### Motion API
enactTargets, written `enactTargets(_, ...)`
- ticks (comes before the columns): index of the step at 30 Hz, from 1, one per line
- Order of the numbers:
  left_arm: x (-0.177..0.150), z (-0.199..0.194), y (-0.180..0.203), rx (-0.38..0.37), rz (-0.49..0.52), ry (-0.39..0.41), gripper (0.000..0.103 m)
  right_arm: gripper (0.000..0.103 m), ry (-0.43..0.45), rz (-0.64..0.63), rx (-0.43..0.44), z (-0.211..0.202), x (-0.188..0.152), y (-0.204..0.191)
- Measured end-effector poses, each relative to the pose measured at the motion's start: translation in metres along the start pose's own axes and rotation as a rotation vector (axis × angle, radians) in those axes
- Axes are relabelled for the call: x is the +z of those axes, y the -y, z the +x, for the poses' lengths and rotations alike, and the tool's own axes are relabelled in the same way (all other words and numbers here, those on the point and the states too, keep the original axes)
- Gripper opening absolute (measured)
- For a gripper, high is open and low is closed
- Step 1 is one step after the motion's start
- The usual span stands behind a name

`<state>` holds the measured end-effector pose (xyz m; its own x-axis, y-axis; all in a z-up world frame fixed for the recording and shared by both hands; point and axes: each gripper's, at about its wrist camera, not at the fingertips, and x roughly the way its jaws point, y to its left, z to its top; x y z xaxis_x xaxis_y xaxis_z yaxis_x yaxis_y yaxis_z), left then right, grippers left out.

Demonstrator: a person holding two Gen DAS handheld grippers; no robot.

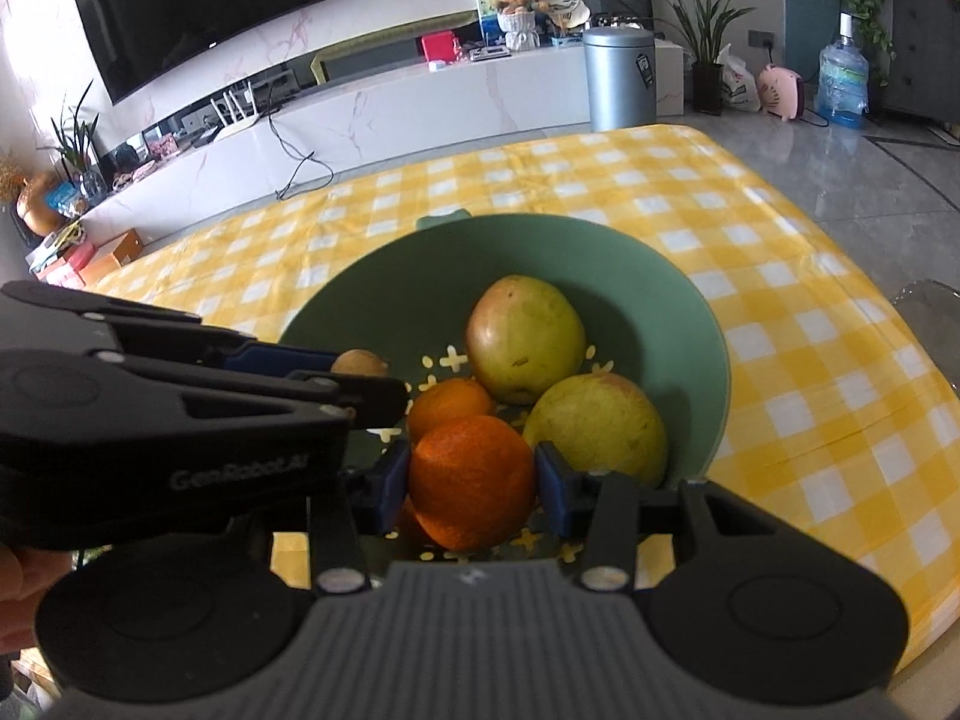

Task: Organize fruits
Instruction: 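Open both grippers to drop the tangerine and longan into the colander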

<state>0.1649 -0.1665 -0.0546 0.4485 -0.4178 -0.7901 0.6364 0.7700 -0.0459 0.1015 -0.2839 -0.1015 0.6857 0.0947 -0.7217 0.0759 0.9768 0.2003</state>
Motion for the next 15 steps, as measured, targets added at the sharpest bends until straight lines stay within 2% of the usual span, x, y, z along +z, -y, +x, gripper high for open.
enactTargets(2,-0.0011,0.0027,-0.0011,0.003,-0.006,-0.005,0.03,0.042,-0.006,-0.005,-0.001,0.0012,-0.0003,-0.0013)
enactTargets(5,-0.0019,0.0044,-0.0032,0.012,-0.013,-0.005,0.039,0.042,-0.012,-0.01,-0.003,0.0028,-0.0004,-0.0024)
enactTargets(7,-0.002,0.0044,-0.0044,0.005,-0.021,-0.002,0.058,0.043,-0.015,-0.018,-0.007,0.0035,-0.0006,-0.004)
enactTargets(9,-0.0025,0.0035,-0.005,-0.003,-0.029,0.005,0.069,0.043,-0.018,-0.025,-0.012,0.0042,-0.001,-0.005)
enactTargets(13,-0.0024,0.0023,-0.0048,-0.003,-0.036,0.01,0.079,0.044,-0.02,-0.03,-0.015,0.0049,-0.001,-0.0062)
enactTargets(15,-0.0013,-0.0009,-0.0045,-0.011,-0.047,0.02,0.079,0.045,-0.014,-0.025,-0.015,0.0038,-0.0011,-0.0053)
